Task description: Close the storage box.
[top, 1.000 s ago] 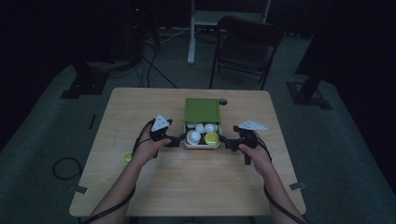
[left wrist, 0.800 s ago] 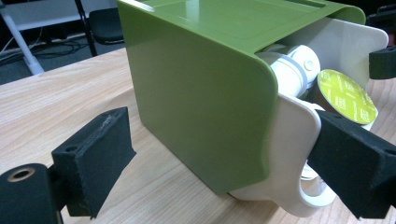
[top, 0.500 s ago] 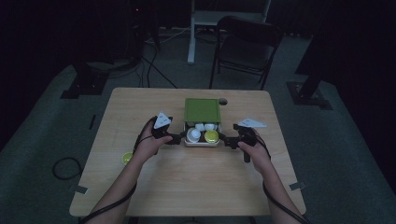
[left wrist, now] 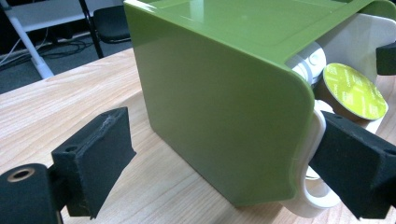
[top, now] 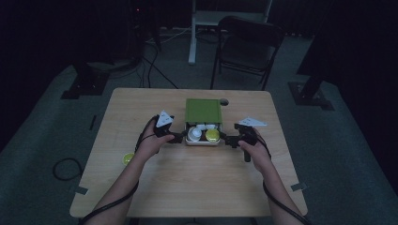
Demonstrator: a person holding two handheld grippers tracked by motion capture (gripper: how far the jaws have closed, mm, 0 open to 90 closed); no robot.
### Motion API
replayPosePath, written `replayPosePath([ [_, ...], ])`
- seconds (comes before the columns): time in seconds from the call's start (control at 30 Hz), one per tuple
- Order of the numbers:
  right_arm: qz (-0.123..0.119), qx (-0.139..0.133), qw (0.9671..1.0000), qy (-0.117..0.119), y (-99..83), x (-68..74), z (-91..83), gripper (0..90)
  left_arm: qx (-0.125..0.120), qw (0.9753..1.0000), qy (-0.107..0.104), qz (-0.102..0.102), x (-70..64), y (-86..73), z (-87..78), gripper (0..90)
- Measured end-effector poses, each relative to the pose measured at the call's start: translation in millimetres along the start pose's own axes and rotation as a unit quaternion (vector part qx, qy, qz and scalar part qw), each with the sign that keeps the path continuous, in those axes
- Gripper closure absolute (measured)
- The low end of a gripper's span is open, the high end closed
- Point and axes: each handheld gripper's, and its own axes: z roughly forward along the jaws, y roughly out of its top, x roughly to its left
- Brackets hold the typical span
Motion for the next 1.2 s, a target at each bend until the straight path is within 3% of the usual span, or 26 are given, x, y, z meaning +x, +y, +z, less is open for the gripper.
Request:
replayPosePath([
  [1.03, -0.003, 0.006, 0.9999, -0.010, 3.0, -2.6, 7.7, 10.8, 0.010, 0.9998, 0.017, 0.010, 1.0, 4.3, 8.6, 9.1],
  [1.13, -0.006, 0.004, 1.0000, -0.006, 2.5, -2.2, 7.1, 10.8, 0.003, 0.9998, 0.017, 0.004, -1.2, 5.1, 7.7, 9.1],
  [1.2, -0.010, -0.004, 0.9999, 0.001, 2.6, 0.2, 5.2, 10.8, -0.003, 1.0000, 0.006, -0.004, -3.6, 5.3, 6.6, 9.2],
])
